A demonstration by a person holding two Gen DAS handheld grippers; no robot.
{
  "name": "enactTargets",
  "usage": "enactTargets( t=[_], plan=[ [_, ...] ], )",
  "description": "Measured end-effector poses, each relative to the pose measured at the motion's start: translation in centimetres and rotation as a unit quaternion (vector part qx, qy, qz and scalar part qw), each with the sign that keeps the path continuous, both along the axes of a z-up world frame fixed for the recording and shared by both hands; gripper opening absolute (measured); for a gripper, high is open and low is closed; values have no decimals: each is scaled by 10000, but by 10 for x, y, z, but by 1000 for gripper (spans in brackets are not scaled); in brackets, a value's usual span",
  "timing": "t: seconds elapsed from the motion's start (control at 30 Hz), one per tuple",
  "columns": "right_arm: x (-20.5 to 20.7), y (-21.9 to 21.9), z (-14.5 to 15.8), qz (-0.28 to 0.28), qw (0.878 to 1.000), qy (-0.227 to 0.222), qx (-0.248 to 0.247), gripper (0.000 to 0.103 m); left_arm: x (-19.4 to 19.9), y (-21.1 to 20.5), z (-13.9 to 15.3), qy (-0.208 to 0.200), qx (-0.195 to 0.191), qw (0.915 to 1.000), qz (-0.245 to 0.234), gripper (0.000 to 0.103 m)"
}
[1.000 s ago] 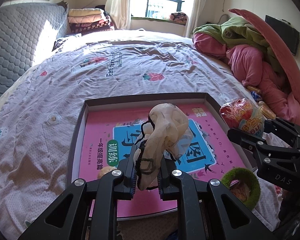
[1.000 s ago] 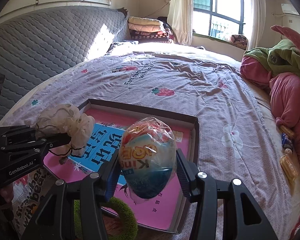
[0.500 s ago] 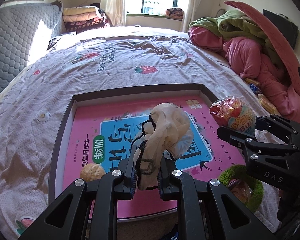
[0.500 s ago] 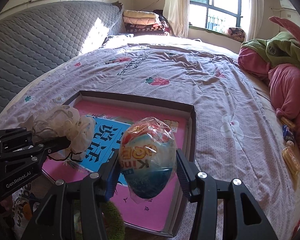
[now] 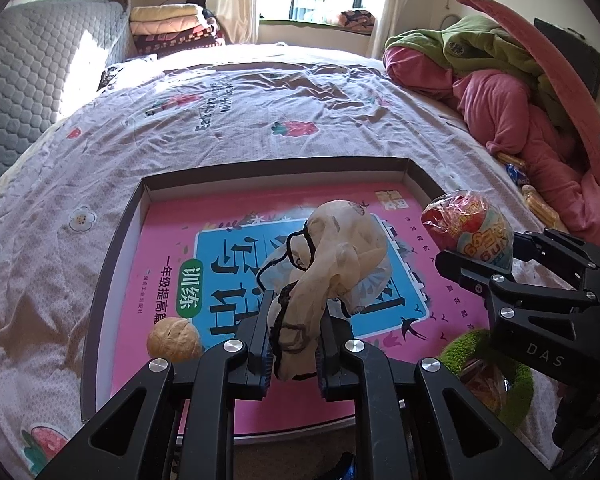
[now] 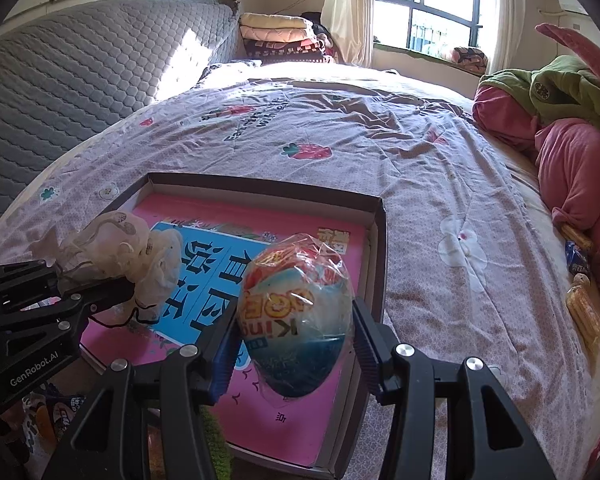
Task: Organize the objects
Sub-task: 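Lower the mesh bag onto the workbook with the left gripper while the right releases the Kinder egg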
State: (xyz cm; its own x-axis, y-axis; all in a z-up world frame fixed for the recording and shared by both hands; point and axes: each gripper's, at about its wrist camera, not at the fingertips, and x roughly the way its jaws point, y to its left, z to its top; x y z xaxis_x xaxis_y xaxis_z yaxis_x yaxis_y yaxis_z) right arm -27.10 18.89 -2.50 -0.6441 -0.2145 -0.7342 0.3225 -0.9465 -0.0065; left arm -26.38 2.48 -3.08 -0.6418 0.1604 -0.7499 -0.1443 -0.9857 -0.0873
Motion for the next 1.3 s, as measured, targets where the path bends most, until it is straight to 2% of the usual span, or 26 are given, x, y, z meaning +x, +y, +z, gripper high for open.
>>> enactTargets(
  t=[0.7,1.17,1.3],
  plan=[
    [-6,2,-16,-21,9991,-390,-188,52,-3,12,-7,-107,7,9999,-120,18],
    [-7,5,-17,-103,9987,-429,-248,53,-1,17,-4,-75,0,9998,-191,20],
    [-7,7,-14,-140,9989,-378,-241,55,-1,16,-3,-67,15,9998,-194,21]
  ],
)
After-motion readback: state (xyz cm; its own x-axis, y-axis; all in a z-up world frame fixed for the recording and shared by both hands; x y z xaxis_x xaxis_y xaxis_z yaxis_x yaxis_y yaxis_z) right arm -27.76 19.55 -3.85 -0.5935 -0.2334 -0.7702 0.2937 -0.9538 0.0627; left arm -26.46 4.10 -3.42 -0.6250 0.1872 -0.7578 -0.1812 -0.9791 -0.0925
